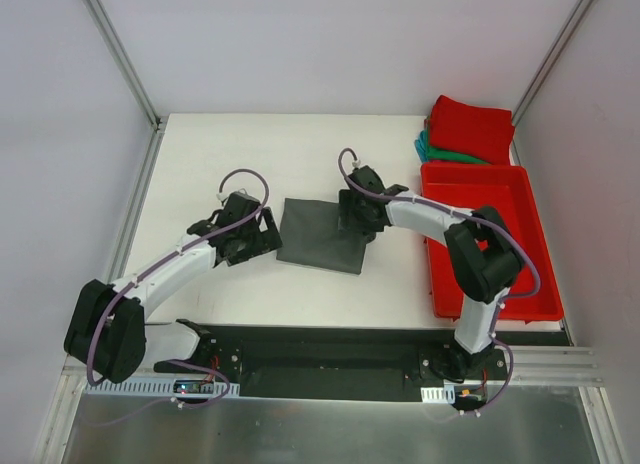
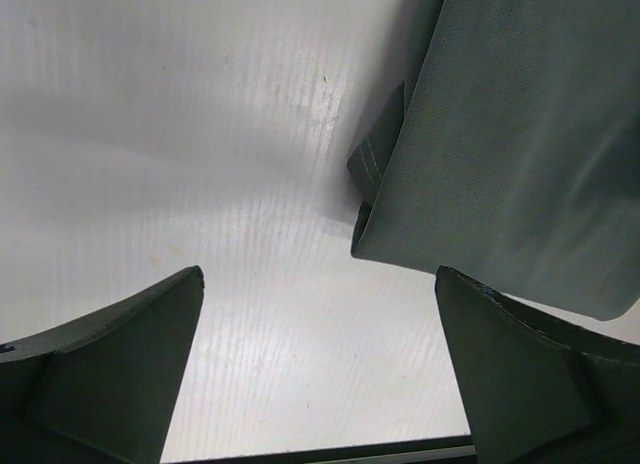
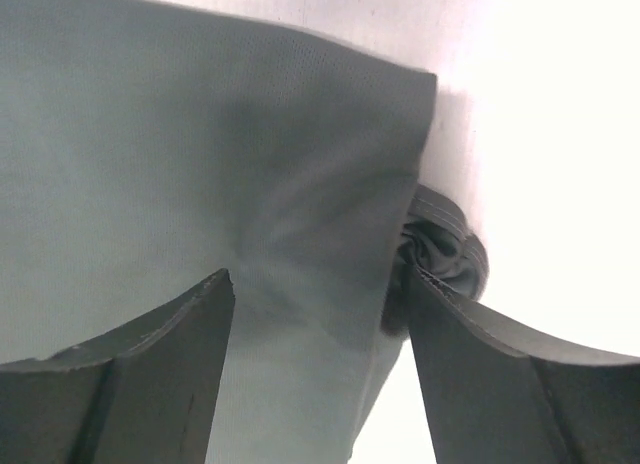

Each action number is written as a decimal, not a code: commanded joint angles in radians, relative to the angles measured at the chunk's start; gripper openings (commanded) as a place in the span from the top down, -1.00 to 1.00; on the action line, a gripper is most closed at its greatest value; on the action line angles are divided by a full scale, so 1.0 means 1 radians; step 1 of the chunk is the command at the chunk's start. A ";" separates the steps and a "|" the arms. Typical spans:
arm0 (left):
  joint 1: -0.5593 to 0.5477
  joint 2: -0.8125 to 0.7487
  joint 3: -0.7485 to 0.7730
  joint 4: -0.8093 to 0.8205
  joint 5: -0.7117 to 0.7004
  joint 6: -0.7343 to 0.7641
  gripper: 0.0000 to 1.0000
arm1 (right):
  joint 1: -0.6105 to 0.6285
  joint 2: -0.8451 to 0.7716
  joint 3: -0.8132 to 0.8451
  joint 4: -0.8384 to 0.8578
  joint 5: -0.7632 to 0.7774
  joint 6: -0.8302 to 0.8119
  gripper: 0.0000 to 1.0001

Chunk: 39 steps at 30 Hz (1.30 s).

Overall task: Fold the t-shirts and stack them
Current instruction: Fold the long partially folded tshirt into a neat square, then put the neatly folded tshirt into the corner of the board with the right arm

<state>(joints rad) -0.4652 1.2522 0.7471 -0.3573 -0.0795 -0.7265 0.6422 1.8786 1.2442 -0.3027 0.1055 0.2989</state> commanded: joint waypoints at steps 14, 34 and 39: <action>-0.003 -0.218 -0.130 -0.025 0.023 -0.051 -0.98 | 0.004 -0.084 0.023 -0.147 0.102 0.003 -0.70; -0.003 -0.250 -0.172 -0.043 -0.022 -0.059 -0.98 | 0.096 0.148 0.147 -0.139 0.040 0.111 -0.09; -0.004 -0.269 -0.173 -0.049 -0.028 -0.063 -0.98 | 0.116 0.191 0.184 -0.124 0.122 0.123 0.55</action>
<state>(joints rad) -0.4648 1.0065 0.5789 -0.3889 -0.0849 -0.7731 0.7391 2.0068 1.4021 -0.4217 0.1741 0.3779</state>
